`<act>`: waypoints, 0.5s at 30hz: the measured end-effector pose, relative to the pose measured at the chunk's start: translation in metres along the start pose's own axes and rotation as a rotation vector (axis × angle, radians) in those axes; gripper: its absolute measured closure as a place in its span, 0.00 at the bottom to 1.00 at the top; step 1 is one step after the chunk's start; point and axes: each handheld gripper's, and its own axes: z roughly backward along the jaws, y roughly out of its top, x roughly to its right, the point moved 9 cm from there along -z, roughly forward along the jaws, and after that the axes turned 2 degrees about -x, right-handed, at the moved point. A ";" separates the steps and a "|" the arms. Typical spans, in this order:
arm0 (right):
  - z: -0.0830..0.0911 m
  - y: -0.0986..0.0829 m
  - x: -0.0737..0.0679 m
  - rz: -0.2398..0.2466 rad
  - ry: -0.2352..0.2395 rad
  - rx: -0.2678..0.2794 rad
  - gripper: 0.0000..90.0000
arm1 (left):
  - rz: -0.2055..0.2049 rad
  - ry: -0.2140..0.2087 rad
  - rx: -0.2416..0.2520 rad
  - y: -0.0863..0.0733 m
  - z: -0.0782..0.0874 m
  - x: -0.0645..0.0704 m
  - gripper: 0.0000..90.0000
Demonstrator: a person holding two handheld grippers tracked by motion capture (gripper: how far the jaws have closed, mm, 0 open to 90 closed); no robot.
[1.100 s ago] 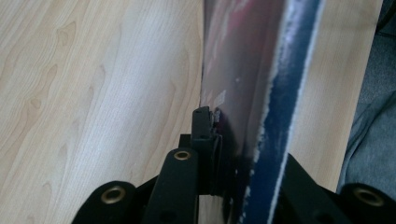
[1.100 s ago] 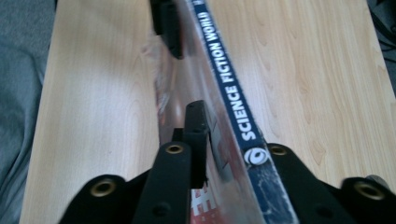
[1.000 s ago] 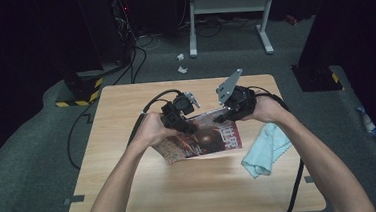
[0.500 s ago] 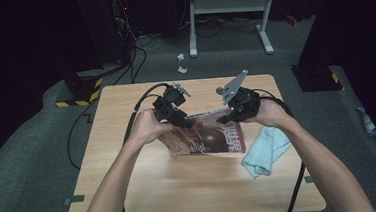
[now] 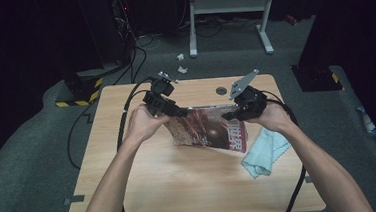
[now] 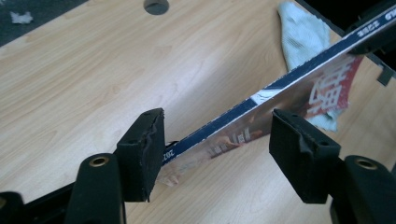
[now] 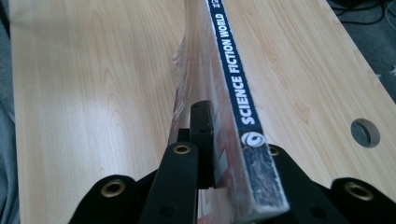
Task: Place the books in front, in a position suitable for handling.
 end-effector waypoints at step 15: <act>0.002 -0.009 0.009 -0.170 -0.112 0.028 0.94 | 0.165 0.045 -0.010 0.000 0.002 -0.020 0.38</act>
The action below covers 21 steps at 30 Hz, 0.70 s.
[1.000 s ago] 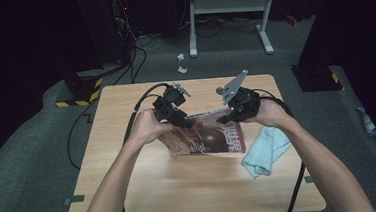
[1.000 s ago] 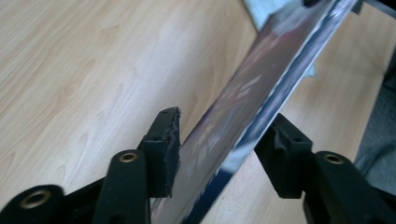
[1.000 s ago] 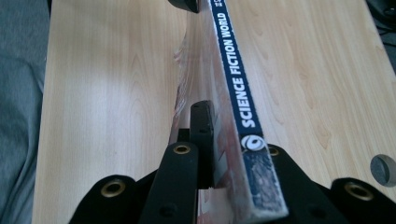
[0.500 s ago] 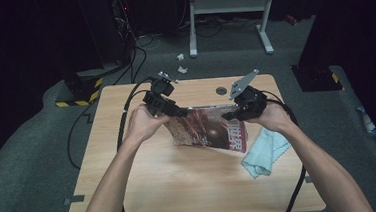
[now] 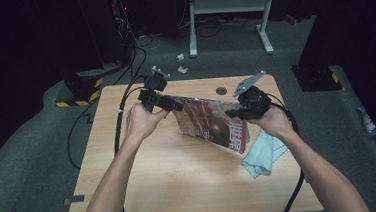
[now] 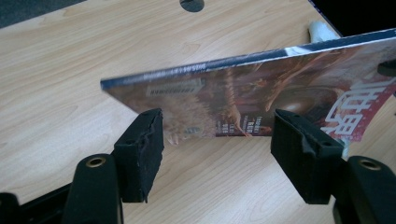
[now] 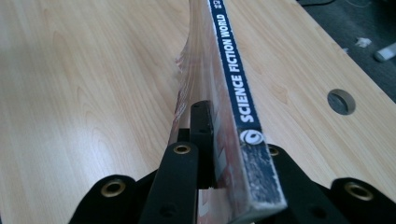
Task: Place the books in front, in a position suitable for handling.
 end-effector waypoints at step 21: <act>-0.016 0.002 -0.010 -0.143 -0.141 0.063 0.94 | 0.221 0.002 -0.004 0.021 -0.016 -0.022 0.39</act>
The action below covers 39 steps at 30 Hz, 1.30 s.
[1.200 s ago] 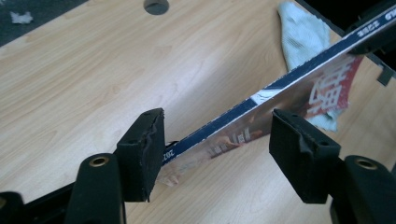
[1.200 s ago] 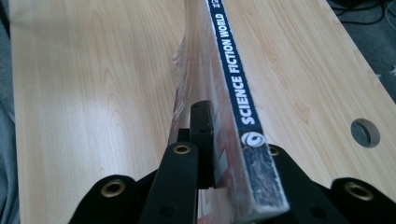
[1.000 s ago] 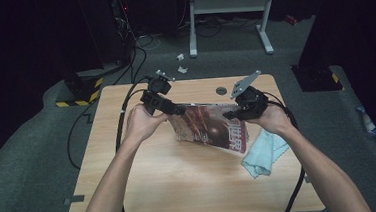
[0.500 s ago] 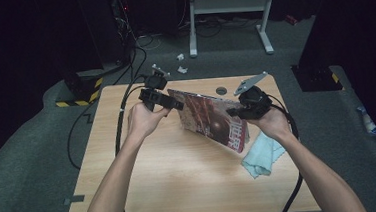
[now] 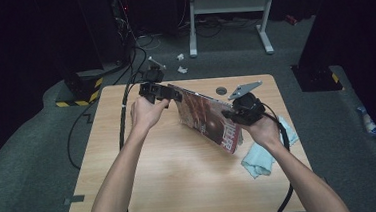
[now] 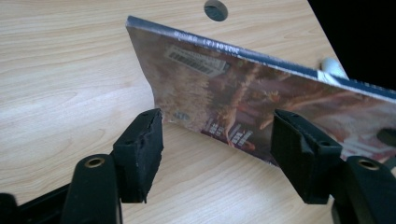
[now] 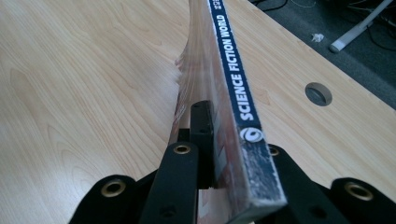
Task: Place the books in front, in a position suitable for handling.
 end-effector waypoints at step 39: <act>-0.011 0.003 -0.040 -0.011 -0.043 0.021 0.94 | 0.121 0.116 -0.075 0.014 -0.018 0.013 0.37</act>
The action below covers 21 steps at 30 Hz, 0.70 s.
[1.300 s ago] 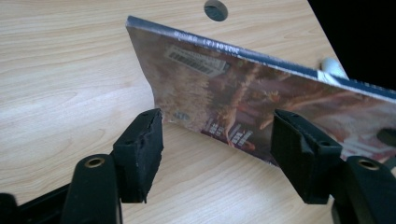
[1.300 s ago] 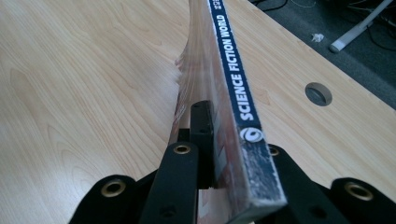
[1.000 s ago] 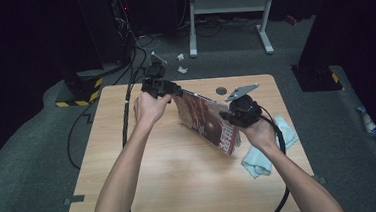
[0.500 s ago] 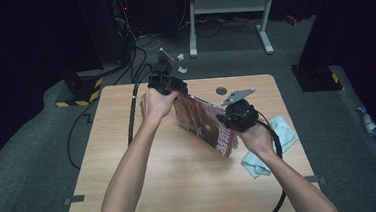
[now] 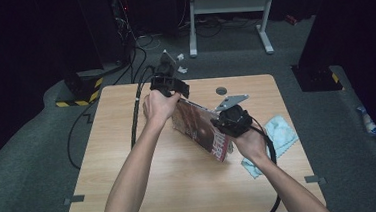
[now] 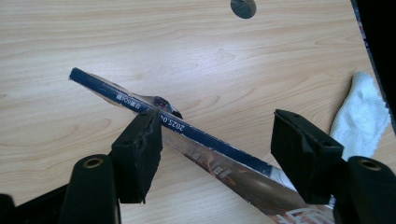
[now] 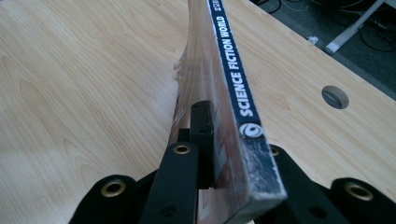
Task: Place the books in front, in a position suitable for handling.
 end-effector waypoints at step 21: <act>0.002 0.002 -0.003 -0.005 -0.014 0.020 0.94 | 0.023 0.011 -0.052 -0.005 -0.016 0.008 0.34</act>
